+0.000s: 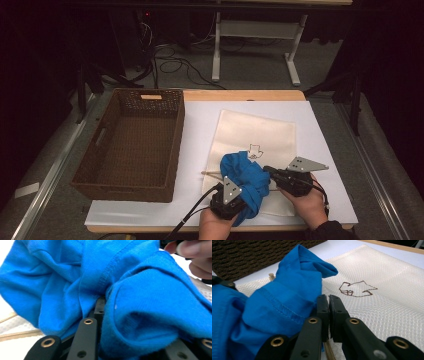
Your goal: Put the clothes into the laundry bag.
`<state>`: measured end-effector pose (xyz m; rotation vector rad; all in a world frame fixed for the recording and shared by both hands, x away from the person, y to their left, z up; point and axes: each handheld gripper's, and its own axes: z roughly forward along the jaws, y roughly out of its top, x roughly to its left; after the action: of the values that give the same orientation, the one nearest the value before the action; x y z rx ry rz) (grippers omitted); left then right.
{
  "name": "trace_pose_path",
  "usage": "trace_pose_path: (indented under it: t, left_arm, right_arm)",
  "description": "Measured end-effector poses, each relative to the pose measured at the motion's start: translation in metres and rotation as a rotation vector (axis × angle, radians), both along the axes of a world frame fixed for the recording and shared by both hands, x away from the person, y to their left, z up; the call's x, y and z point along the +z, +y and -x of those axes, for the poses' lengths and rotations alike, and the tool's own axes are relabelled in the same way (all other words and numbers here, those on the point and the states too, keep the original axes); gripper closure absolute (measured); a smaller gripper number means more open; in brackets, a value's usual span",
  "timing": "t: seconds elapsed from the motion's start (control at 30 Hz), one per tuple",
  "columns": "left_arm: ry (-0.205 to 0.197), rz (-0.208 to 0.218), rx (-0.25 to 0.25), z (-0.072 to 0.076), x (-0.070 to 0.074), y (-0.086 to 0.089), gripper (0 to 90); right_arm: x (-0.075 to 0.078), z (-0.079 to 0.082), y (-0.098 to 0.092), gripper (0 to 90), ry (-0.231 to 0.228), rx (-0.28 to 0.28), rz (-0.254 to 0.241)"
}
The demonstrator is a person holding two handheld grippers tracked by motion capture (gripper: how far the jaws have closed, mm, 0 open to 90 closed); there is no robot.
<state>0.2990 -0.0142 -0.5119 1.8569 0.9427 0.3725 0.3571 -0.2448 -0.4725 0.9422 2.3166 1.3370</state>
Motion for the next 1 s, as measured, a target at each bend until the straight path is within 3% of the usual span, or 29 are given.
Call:
trace_pose_path:
  t: [0.2,0.3,0.67,0.8,1.0]
  left_arm:
    - [0.036,0.001,0.013,-0.012,0.000,-0.010,71.0]
    - [0.059,-0.050,0.037,-0.018,-0.003,-0.017,71.0]
    - [0.083,-0.040,0.070,-0.022,-0.008,-0.024,67.2]
    - [0.049,-0.036,0.014,-0.015,-0.006,-0.019,54.7]
    - [-0.011,-0.044,0.026,0.006,0.006,0.001,38.1]
  right_arm:
    - [0.000,0.001,0.000,88.5,0.000,0.005,-0.002]
    - [0.001,0.001,0.000,88.5,-0.003,0.009,-0.005]
    - [0.002,0.005,0.001,88.6,-0.021,0.031,-0.001]
    - [0.002,0.005,-0.001,88.5,-0.023,0.025,0.000]
    - [0.002,0.005,-0.002,88.5,-0.018,0.017,-0.001]
